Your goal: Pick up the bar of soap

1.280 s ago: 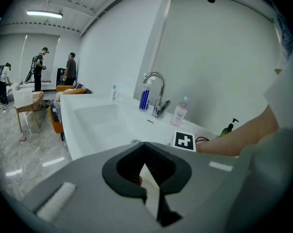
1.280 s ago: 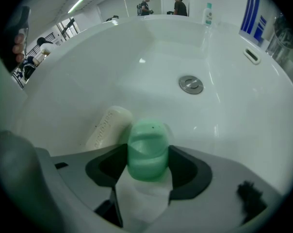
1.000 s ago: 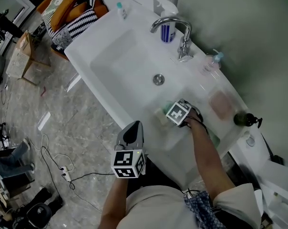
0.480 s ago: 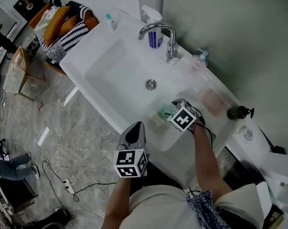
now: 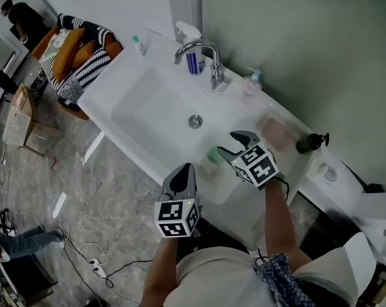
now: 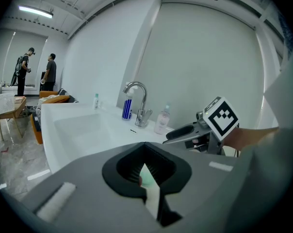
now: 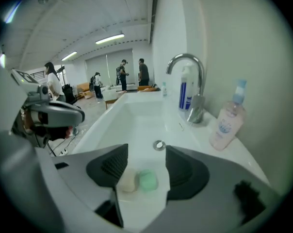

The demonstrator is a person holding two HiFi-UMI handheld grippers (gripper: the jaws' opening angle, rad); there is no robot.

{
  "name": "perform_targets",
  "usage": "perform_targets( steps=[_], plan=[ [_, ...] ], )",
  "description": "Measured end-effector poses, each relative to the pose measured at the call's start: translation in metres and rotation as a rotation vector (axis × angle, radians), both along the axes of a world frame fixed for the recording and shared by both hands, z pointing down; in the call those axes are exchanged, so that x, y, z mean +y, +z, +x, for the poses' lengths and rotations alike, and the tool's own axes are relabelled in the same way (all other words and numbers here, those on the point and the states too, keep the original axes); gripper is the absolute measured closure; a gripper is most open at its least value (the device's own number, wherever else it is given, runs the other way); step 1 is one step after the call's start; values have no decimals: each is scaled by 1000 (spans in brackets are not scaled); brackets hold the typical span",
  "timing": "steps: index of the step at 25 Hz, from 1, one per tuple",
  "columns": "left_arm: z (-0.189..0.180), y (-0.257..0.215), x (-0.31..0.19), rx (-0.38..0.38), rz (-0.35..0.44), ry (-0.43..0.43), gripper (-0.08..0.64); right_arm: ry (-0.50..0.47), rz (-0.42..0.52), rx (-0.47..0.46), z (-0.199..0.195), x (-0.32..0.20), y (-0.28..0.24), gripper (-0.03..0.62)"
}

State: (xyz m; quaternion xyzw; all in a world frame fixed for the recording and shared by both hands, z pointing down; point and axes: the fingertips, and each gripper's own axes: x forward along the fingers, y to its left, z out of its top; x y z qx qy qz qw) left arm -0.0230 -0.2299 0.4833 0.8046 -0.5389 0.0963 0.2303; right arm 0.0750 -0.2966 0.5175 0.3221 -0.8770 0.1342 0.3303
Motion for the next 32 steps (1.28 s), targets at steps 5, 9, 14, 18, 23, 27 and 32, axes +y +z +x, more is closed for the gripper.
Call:
perform_targets(
  steps=[5,9,14,18,23,27,32],
  plan=[
    [4,-8,1,5,21,29,554,97,87,-143,3,9,-44,341],
    [8,-14,2,13,37,44,554,128,109,-190,0,25,-57,342],
    [11,-19,3,27,49,57,554,202,163,-180,3,39,-63,345],
    [17,-22,6,39,54,73,554,240,208,-185,2,48,-70,353],
    [24,-30,8,43,79,100,554,353,261,-159,14,54,-74,554],
    [23,-34,13,54,90,103,554,387,286,-159,18,65,-78,554],
    [28,-34,21,72,83,118,554,465,309,-154,28,83,-80,569]
  ],
)
